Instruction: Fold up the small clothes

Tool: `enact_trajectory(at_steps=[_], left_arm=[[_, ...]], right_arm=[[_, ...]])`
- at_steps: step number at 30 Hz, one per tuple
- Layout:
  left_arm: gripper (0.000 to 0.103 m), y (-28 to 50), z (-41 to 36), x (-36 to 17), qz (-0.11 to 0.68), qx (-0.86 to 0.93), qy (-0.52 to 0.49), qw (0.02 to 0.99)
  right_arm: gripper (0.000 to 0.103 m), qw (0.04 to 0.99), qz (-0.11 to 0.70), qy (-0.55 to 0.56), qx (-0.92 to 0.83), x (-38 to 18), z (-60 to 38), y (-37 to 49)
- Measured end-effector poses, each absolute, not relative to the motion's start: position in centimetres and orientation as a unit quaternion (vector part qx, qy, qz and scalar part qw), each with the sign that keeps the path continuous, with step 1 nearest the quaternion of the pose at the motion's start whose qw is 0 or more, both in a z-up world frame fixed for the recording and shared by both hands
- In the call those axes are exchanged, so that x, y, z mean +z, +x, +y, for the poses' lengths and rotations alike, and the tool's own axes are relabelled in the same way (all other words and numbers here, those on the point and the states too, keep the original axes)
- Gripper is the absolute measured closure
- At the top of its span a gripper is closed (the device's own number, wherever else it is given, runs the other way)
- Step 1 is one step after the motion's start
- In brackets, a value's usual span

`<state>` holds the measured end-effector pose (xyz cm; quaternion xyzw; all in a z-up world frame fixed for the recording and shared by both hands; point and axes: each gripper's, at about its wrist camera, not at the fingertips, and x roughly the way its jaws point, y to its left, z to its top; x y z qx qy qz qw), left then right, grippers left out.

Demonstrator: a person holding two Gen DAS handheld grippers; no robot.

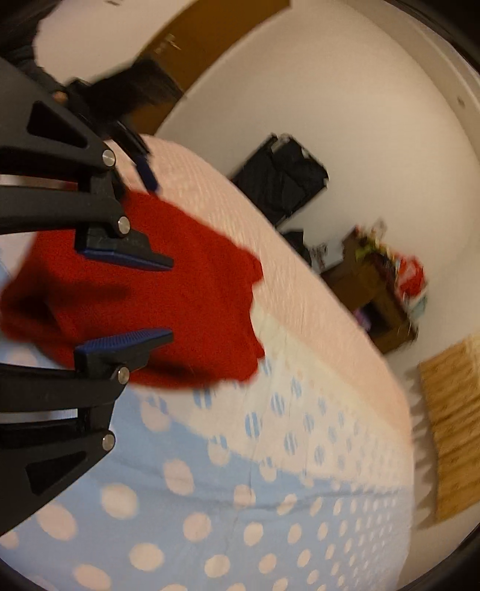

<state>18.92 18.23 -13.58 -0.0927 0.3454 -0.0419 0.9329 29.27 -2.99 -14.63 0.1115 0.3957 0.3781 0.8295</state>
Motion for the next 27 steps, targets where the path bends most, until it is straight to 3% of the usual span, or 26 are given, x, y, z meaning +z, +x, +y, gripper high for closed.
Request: enact_trajectory(at_steps=[5,9,13,17,27], left_arm=[[0.019,20.2,19.2,-15.6,0.384,-0.025,-0.125,0.915],[0.019,18.5,19.1,-14.5,0.376,-0.014,-0.118,0.919],[0.018,16.1,18.1,-12.1,0.356,-0.005,-0.082,0.931],[0.003,13.1,17.4,-9.0,0.313,0.0,-0.073,0.947],[0.001,9.5,16.8,-5.9,0.248,-0.023,-0.091,0.964]], right_arm=[[0.068,0.827,0.431,0.039,0.359,-18.4,-0.6,27.9],[0.068,0.829,0.431,0.08,0.347,-17.2,-1.9,27.1],[0.067,0.866,0.382,0.058,0.317,-14.1,-2.6,23.8],[0.049,0.908,0.315,0.02,0.275,-10.4,-2.8,19.4],[0.049,0.941,0.237,-0.029,0.239,-4.6,-1.8,11.8]])
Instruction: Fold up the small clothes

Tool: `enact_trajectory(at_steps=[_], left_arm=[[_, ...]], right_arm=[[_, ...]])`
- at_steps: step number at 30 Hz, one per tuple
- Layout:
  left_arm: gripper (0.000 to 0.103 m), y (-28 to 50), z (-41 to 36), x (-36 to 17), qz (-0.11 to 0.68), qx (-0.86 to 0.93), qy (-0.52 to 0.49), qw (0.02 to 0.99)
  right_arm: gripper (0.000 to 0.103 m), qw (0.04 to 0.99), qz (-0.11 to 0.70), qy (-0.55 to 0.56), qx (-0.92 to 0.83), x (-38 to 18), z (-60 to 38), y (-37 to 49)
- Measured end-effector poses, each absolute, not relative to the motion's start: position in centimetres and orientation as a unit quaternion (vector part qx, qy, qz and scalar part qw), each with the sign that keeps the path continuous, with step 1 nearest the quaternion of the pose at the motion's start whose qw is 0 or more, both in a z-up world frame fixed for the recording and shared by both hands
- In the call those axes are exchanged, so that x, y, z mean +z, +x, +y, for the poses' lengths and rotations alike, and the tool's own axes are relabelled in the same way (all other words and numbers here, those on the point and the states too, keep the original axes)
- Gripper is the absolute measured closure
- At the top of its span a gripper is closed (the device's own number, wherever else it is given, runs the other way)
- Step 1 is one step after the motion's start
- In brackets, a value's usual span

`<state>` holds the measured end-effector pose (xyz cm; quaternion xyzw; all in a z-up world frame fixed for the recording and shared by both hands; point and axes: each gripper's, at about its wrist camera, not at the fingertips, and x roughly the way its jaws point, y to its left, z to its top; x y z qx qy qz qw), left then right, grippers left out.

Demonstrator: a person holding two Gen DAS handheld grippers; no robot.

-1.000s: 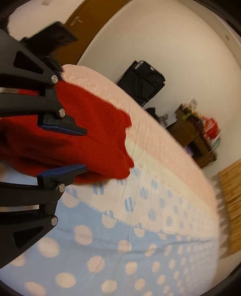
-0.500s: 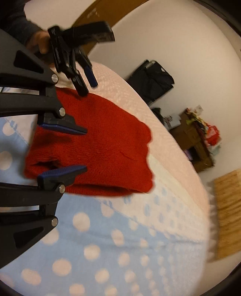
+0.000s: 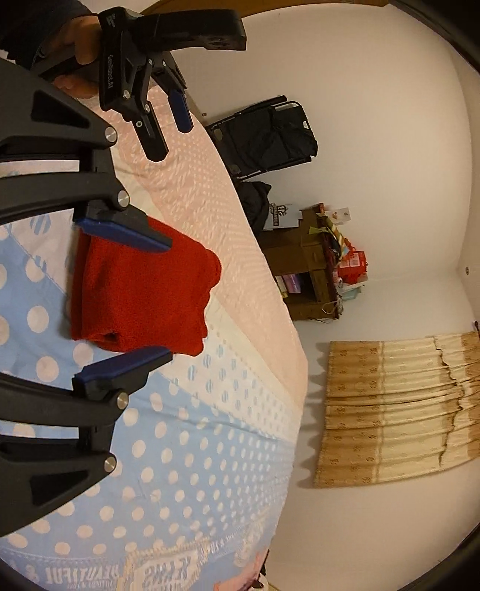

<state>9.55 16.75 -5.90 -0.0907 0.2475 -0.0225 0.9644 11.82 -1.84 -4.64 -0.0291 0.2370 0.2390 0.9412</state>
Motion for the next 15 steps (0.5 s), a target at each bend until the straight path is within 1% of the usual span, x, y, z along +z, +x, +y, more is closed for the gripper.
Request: enact_trajectory(at_steps=[8,15], left_arm=[[0.0,8.3,16.2,-4.9,0.226,-0.032,-0.082,0.97],[0.0,8.1,15.8,-5.3,0.229,-0.027,-0.077,0.97]], right_arm=[[0.049,0.948,0.21,-0.041,0.235,-3.0,-1.4,9.0],[0.049,0.949,0.214,-0.031,0.23,-3.1,-1.9,8.8]])
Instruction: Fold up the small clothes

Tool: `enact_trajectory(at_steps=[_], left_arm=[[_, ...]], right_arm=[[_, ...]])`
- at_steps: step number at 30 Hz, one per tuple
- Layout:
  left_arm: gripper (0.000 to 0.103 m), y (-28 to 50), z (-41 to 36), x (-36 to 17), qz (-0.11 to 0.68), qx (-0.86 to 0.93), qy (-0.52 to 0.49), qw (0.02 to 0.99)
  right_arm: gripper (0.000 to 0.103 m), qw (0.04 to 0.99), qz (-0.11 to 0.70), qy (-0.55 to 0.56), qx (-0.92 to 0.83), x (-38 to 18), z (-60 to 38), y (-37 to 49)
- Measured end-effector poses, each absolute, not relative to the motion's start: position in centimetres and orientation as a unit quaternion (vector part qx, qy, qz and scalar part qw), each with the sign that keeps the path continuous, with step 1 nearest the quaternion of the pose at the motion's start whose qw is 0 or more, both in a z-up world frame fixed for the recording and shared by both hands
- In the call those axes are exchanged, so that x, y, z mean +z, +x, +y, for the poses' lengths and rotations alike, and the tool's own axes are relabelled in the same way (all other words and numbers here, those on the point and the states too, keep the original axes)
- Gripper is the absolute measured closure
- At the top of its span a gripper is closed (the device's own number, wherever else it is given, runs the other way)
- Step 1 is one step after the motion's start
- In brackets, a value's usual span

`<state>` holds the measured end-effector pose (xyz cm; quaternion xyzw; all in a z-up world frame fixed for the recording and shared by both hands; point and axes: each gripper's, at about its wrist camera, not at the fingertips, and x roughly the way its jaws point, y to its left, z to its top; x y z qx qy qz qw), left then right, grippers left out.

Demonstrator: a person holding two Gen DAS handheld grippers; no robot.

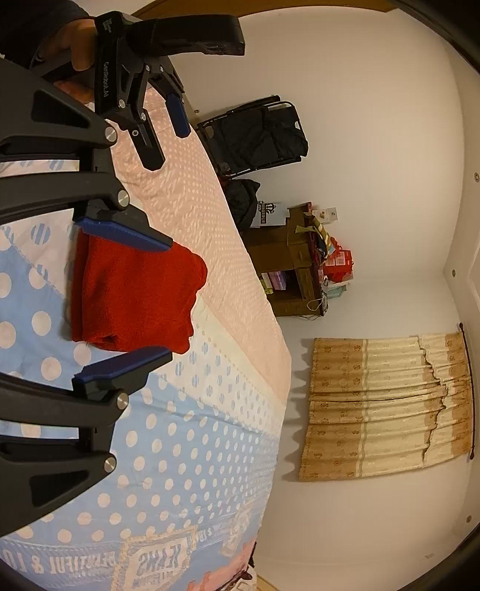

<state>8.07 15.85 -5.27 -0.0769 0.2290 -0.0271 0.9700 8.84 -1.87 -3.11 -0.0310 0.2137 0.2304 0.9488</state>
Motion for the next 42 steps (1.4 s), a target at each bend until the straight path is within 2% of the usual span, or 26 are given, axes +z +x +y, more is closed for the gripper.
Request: enact_trajectory(at_steps=[16,24,42], left_arm=[[0.0,7.6,13.5,-5.0,0.229,-0.022,-0.03,0.973],[0.0,7.9,13.6,-5.1,0.243,-0.008,-0.031,0.969],[0.0,7.3,13.8,-4.8,0.213,-0.02,-0.033,0.976]], right_arm=[[0.048,0.951,0.216,-0.015,0.22,-3.7,-3.2,9.1],[0.048,0.953,0.208,-0.011,0.218,-3.5,-3.8,9.0],[0.048,0.954,0.207,-0.011,0.216,-3.8,-4.0,8.9]])
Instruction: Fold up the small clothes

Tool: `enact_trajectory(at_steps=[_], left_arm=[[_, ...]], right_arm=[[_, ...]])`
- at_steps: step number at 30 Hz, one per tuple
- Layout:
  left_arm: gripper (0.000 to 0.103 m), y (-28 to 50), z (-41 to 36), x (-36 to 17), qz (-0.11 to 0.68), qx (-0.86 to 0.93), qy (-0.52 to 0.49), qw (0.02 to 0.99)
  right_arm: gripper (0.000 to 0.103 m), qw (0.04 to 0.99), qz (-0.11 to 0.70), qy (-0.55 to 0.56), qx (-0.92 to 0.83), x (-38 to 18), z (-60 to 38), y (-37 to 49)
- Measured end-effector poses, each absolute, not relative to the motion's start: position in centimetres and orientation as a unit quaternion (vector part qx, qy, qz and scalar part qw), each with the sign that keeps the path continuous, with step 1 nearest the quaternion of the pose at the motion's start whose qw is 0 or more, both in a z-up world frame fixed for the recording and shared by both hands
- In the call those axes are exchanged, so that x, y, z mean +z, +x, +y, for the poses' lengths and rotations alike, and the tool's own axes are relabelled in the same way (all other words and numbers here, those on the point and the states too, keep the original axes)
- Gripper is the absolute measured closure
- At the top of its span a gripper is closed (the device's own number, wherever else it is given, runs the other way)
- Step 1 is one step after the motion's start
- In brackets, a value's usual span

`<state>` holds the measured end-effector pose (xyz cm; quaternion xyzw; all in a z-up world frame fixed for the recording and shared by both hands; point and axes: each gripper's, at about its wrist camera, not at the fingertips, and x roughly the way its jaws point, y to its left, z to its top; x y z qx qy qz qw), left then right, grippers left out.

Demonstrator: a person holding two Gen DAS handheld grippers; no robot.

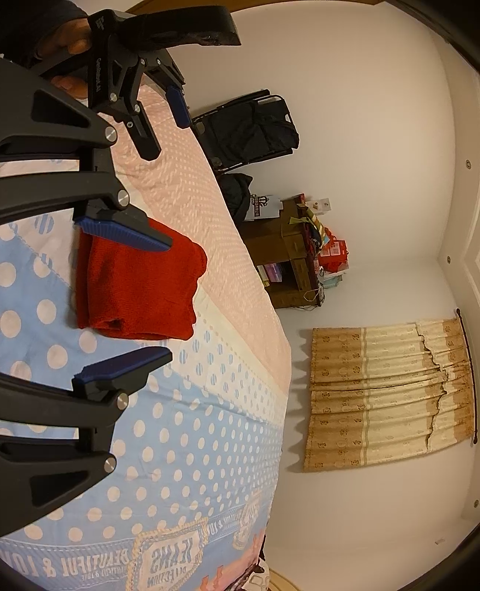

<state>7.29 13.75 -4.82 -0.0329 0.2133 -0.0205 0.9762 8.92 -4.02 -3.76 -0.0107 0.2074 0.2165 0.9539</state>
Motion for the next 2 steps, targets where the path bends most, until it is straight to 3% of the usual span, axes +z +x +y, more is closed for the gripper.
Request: enact_trajectory(at_steps=[2], left_arm=[[0.0,7.33,13.64,-4.81,0.214,-0.025,-0.031,0.976]], right_arm=[[0.048,0.954,0.208,-0.01,0.216,-3.75,-4.01,8.89]])
